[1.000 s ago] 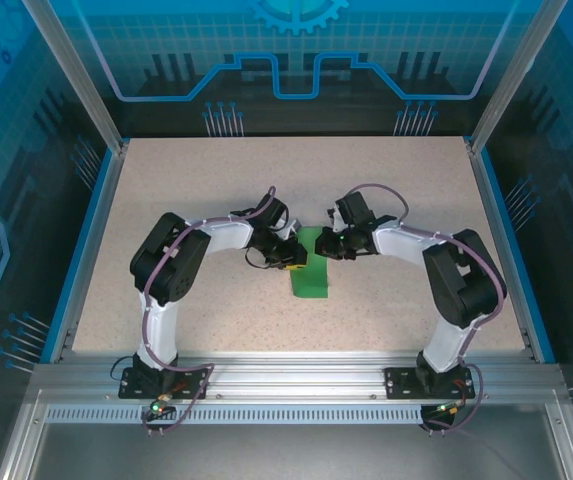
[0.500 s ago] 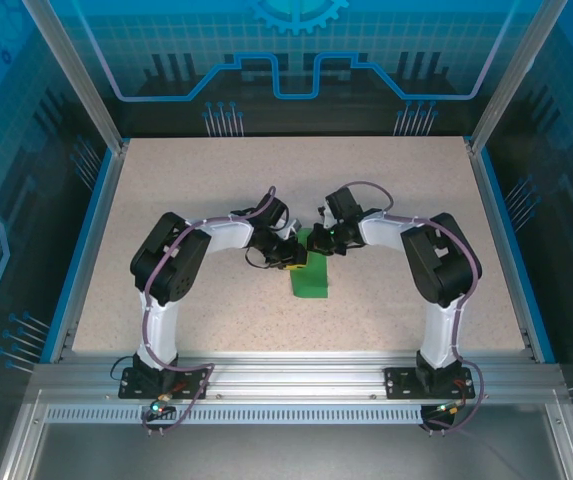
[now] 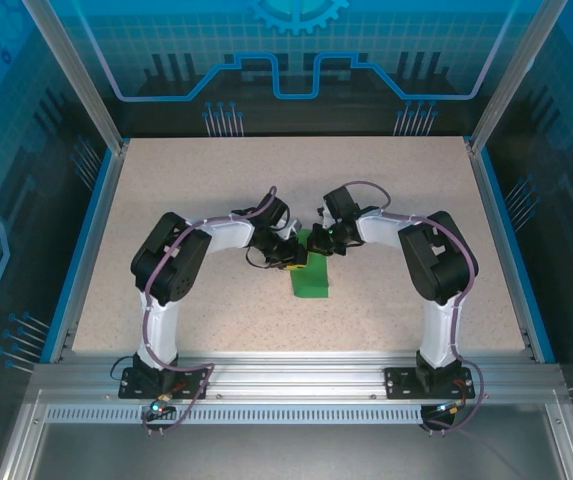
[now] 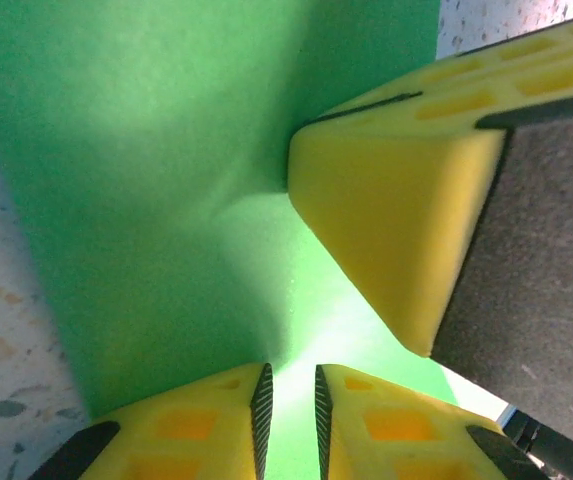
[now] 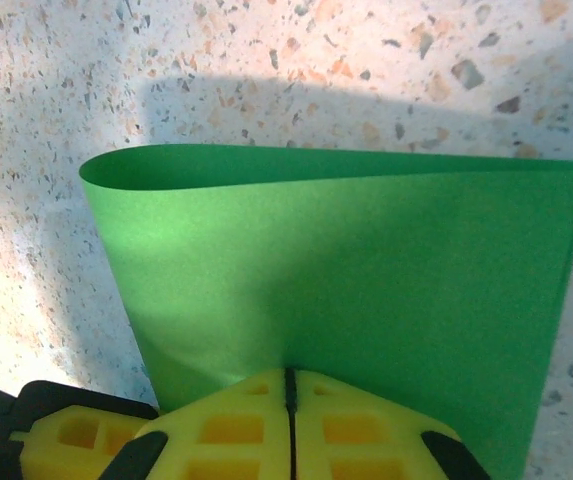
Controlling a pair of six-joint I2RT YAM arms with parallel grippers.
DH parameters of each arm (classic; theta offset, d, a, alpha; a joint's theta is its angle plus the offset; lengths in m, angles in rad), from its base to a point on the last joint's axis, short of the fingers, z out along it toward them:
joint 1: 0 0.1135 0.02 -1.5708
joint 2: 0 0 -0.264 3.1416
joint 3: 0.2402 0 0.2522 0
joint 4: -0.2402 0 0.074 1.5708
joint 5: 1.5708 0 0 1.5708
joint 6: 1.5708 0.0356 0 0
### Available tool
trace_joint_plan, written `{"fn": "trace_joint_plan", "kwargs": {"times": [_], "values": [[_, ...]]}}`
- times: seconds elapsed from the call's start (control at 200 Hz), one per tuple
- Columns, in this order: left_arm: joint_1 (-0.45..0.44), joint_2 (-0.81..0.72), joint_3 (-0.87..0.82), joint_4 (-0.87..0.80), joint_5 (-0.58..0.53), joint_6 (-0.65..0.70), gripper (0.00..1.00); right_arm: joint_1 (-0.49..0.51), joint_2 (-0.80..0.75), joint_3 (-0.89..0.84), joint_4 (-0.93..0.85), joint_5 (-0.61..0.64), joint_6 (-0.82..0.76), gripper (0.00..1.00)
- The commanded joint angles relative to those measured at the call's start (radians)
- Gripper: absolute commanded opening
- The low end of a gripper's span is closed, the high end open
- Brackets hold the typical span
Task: Fold a paper plane with a square sheet of paper (fold left side to right side)
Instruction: First fold the square sheet of paper in half at the center of the table.
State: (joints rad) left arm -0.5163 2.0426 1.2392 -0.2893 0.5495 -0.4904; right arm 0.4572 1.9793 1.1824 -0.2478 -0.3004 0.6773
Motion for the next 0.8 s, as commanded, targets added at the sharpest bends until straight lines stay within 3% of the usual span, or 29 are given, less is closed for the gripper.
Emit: {"fn": "trace_joint_plan", "kwargs": {"times": [0.0,0.795], "values": [[-0.025,-0.003,-0.017,-0.115,-0.019,0.030,0.23,0.006,0.053,-0.018,-0.082,0.054,0.008,0.07],[-0.057,-0.097,-0.106,-0.218,0.047,0.109,0.23,-0.014,0.050,-0.021,-0.102,0.066,0.004,0.06]]}}
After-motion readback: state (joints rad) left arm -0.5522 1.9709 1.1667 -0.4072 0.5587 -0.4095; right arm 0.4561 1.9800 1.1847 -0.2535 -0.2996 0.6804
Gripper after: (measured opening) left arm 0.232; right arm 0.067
